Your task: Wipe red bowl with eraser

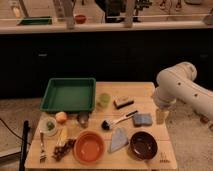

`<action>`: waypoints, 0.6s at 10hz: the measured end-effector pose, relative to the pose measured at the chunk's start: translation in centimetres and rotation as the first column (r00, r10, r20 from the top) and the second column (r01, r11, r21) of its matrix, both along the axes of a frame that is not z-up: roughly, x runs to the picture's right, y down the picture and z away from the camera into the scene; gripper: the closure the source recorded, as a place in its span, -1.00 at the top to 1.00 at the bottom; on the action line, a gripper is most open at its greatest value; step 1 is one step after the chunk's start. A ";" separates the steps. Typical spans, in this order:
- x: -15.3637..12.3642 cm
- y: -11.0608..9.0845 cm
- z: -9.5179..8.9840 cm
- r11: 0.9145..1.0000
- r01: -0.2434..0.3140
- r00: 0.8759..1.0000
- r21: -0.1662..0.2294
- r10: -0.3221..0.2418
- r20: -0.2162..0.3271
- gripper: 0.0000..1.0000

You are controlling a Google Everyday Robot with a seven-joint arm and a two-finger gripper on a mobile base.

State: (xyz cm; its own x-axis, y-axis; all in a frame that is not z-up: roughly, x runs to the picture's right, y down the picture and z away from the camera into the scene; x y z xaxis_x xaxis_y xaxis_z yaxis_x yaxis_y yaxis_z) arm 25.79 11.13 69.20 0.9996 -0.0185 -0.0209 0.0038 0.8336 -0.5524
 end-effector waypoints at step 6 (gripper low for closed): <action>-3.1 0.2 1.3 0.998 0.055 0.997 -0.026 -0.053 0.062 0.60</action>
State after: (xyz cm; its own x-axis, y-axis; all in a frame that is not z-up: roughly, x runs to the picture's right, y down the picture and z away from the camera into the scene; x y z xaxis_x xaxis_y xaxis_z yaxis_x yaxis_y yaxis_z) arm 22.71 11.29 70.53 0.9965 -0.0721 0.0419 0.0831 0.8157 -0.5725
